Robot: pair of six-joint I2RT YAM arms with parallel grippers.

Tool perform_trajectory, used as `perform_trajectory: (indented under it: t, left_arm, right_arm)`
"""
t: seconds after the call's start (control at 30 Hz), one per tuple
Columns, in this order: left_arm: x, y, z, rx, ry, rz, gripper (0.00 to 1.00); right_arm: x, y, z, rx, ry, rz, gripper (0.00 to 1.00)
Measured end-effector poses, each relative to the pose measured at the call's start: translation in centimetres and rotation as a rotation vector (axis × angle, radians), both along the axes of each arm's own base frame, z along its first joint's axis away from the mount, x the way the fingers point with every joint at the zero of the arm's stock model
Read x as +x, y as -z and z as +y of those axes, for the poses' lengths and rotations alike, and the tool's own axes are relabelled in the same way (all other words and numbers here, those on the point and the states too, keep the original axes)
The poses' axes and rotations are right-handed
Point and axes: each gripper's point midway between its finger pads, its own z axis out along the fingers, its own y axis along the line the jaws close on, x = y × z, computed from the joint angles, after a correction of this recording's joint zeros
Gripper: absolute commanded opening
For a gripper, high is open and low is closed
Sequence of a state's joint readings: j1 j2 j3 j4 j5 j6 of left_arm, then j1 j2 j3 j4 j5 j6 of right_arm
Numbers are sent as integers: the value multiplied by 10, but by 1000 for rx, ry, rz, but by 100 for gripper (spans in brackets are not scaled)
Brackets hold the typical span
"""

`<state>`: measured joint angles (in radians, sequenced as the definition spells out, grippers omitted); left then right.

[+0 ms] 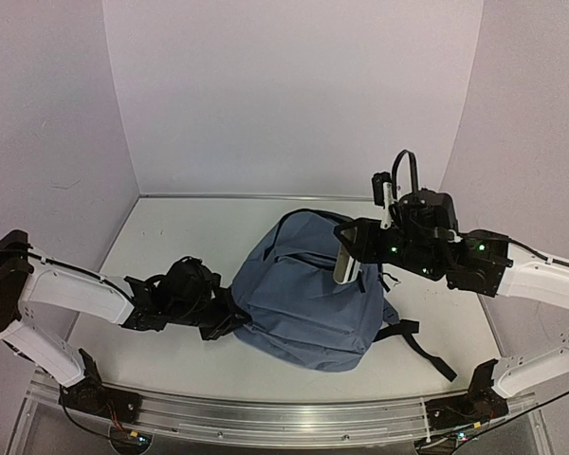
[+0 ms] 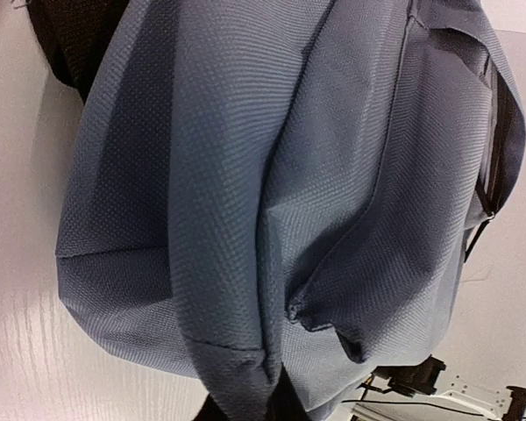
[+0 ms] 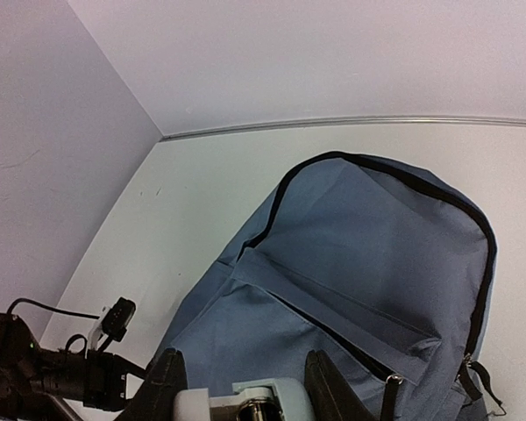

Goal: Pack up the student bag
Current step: Adjust the student bag at the center of the board.

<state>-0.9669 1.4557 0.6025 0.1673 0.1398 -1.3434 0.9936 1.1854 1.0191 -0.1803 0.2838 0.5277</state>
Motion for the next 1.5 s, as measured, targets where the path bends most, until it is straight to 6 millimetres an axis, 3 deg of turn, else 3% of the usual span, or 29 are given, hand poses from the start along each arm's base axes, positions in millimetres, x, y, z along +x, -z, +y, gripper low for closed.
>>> perform_trajectory:
  t: [0.13, 0.23, 0.43, 0.57, 0.67, 0.77, 0.9, 1.03, 1.17, 1.27, 1.5]
  left_arm:
    - [6, -7, 12, -34, 0, -16, 0]
    - [22, -18, 40, -40, -15, -46, 0]
    - [74, -22, 114, 100, -32, -135, 1]
    - [114, -19, 148, 177, -16, -151, 23]
    - [144, -20, 159, 218, -8, -172, 46]
    - [159, -33, 161, 245, 7, -227, 64]
    - [160, -58, 163, 277, 3, -288, 78]
    - [145, -88, 157, 276, -7, -344, 82]
    - [125, -108, 130, 232, 14, -365, 81]
    - [106, -107, 102, 184, 51, -332, 74]
    - [62, -72, 58, 156, 103, -175, 66]
  right_arm:
    - [-8, 3, 10, -12, -79, 10, 0]
    - [-18, 9, 23, -26, -148, 24, 0]
    - [-54, 35, 63, -72, -307, 70, 0]
    - [-66, 56, 91, -118, -360, 98, 0]
    - [-58, 67, 110, -147, -340, 101, 0]
    - [-42, 68, 120, -166, -286, 80, 0]
    - [-18, 55, 132, -162, -222, 40, 0]
    - [18, 36, 139, -159, -149, -16, 0]
    - [59, 32, 135, -194, -69, -60, 0]
    - [79, 39, 125, -230, -24, -63, 0]
    - [98, 48, 99, -282, 52, -62, 0]
